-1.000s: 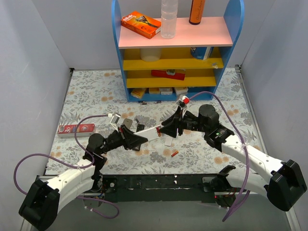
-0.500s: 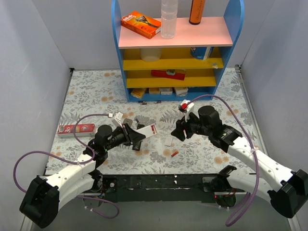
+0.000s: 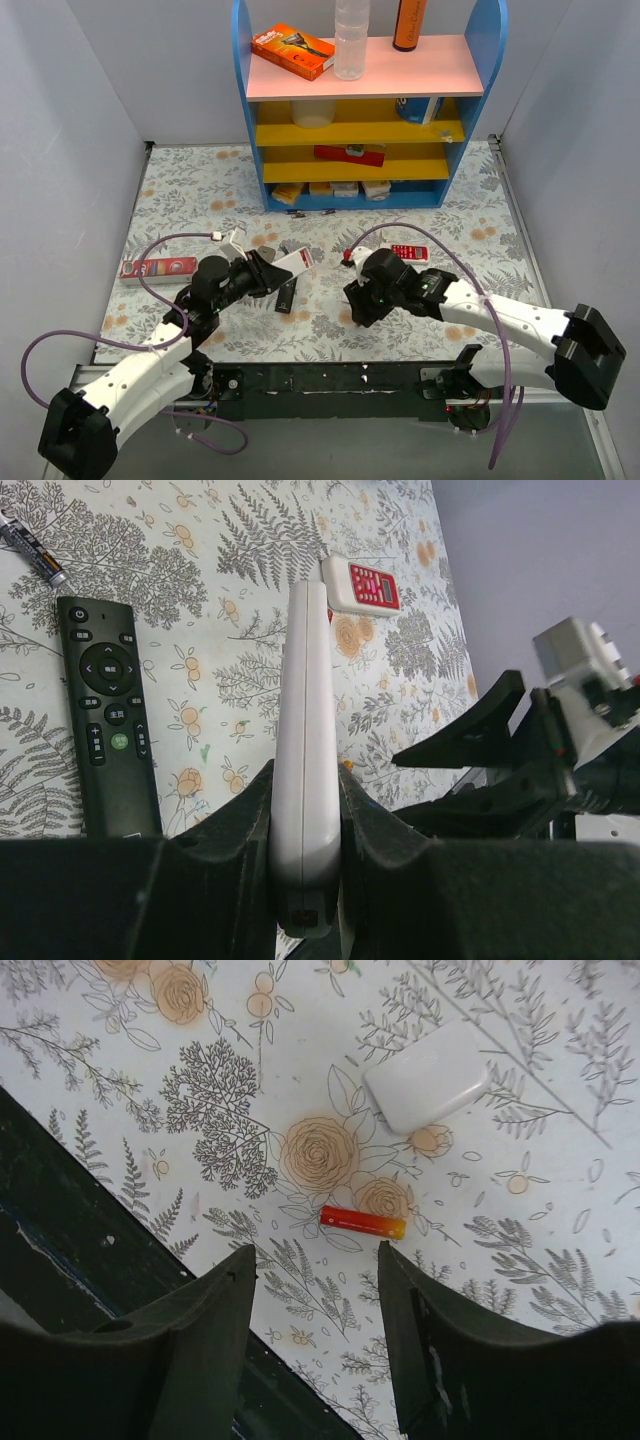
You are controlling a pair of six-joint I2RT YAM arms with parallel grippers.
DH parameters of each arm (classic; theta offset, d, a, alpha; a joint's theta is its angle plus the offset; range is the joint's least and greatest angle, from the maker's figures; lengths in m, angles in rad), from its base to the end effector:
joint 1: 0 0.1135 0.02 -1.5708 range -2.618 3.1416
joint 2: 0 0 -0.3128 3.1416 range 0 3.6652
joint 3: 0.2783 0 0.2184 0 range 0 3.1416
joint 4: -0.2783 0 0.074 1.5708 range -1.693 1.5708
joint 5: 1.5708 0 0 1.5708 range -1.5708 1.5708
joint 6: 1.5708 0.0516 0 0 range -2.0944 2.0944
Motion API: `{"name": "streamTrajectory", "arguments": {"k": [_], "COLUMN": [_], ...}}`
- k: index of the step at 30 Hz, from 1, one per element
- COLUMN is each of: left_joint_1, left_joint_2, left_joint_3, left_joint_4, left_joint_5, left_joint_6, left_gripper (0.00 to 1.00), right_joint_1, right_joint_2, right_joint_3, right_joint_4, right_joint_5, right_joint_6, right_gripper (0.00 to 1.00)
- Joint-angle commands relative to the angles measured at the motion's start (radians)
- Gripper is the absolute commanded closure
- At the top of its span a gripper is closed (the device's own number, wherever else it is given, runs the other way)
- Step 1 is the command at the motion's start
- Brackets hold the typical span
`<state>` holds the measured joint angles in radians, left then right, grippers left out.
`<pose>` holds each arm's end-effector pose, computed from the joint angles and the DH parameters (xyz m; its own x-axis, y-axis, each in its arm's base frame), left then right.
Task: Load the batteries into the remote control
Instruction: Adjust the remote control.
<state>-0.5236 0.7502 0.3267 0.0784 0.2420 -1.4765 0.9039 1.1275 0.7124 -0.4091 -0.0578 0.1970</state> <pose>0.1012 -0.0727 0.2532 -0.7053 -0.7089 -0.0079 -0.2276 0.2369 -0.9445 0.1136 0.1491 0.2742 -0.6035 -0.4507 -0.6577 -0.7042 0.6882 0.1745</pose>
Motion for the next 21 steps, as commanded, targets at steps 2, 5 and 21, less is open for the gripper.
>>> {"name": "streamTrajectory", "arguments": {"k": [2, 5, 21], "left_joint_1": [-0.001, -0.001, -0.001], "left_joint_2": [-0.008, -0.009, 0.018], "left_joint_3": [0.028, 0.008, -0.043], "left_joint_4": [0.030, 0.098, 0.461], "left_joint_5": [0.037, 0.118, 0.474], "left_joint_6": [0.039, 0.035, -0.053], "left_gripper": [1.00, 1.00, 1.00], "right_joint_1": [0.104, 0.104, -0.186], "right_joint_2": [0.074, -0.010, -0.166], "right_joint_3": [-0.004, -0.016, -0.031], "right_joint_4": [0.044, 0.176, 0.627], "right_joint_5": [0.191, 0.135, -0.370], "right_joint_6": [0.162, 0.124, 0.107], "right_gripper": [0.42, 0.40, 0.22]}}
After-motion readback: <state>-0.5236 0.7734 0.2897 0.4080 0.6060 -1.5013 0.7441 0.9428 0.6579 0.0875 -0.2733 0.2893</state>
